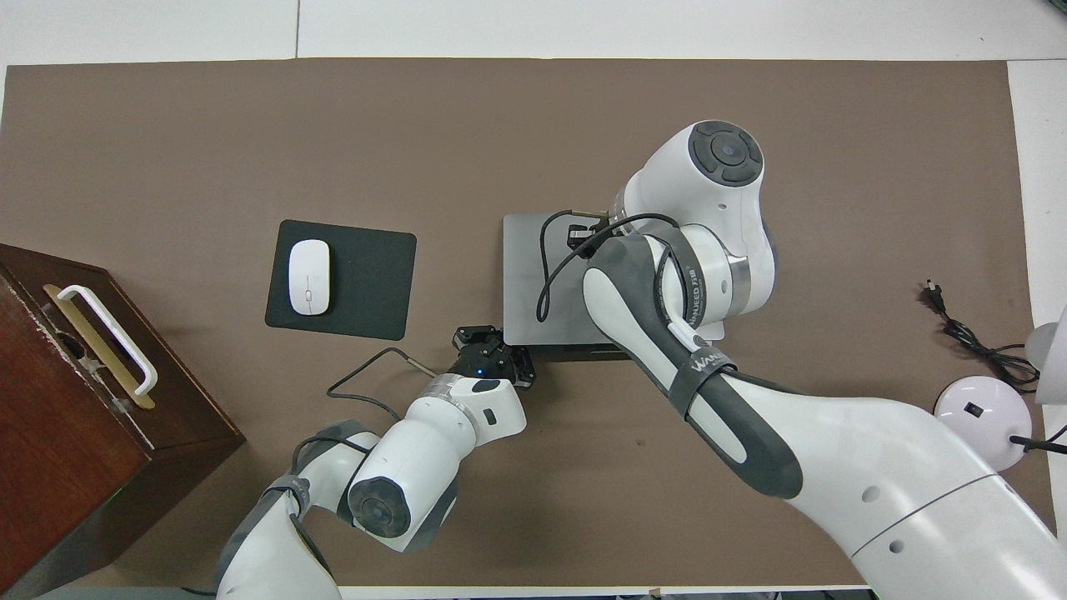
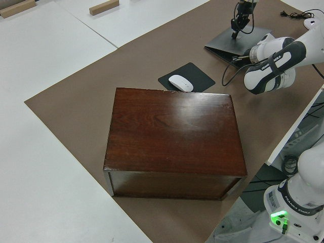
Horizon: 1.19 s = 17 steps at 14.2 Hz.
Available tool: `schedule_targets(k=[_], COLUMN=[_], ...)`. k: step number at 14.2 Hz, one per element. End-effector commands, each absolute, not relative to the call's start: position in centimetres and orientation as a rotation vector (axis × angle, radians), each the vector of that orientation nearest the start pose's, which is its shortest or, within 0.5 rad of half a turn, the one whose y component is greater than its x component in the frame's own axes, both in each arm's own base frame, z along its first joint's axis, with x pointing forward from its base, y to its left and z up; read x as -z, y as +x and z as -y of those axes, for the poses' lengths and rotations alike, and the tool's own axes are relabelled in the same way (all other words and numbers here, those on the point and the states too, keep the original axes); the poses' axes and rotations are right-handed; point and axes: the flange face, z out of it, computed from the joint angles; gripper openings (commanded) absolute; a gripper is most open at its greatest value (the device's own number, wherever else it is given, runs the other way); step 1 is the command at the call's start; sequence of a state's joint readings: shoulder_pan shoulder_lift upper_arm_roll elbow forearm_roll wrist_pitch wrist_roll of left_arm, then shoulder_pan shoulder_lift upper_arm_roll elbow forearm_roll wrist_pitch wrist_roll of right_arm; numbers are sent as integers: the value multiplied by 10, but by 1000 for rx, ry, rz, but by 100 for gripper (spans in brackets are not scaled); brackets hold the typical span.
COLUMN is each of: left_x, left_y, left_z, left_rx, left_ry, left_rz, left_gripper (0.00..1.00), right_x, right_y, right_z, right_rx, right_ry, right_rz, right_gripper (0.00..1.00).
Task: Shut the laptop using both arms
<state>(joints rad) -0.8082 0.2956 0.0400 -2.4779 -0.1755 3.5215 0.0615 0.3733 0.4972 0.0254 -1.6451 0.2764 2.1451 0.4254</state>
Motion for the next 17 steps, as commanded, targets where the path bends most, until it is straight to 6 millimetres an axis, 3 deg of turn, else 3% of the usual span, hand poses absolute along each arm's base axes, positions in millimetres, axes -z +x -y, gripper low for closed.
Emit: schedule_targets(k=[1,3,5,7,9,11,14,17], left_x=[-228,-228,-228,-229,-229,-229,-229,-230], left_y=[368,368,368,368,368,368,371,372], left_z=[331,331,331,331,331,330,328,328], left_rx=[994,994,994,997,997,996,994,995], left_ry=[-3008,-3008,-3009,-3009,-3009,-3013,-3024,-3029], left_rz=[-1052,-1052,-1050,-1050,-1050,-1041,-1016,-1007], left_gripper=[0,0,0,0,0,0,0,0], right_x=[-335,-356,-398,-448,-483,-513,-557,-584], right_y=[620,627,629,627,621,615,597,580], right_z=[-264,-261,-248,-204,-158,-106,-46,9], right_rx=[-143,-161,-181,-165,-145,-121,-68,-6], right_ry=[-2880,-2877,-2887,-2893,-2946,-2985,-3064,-3108], right_rz=[-270,-264,-252,-262,-125,-3,147,265], right_gripper=[0,0,0,0,0,0,0,0])
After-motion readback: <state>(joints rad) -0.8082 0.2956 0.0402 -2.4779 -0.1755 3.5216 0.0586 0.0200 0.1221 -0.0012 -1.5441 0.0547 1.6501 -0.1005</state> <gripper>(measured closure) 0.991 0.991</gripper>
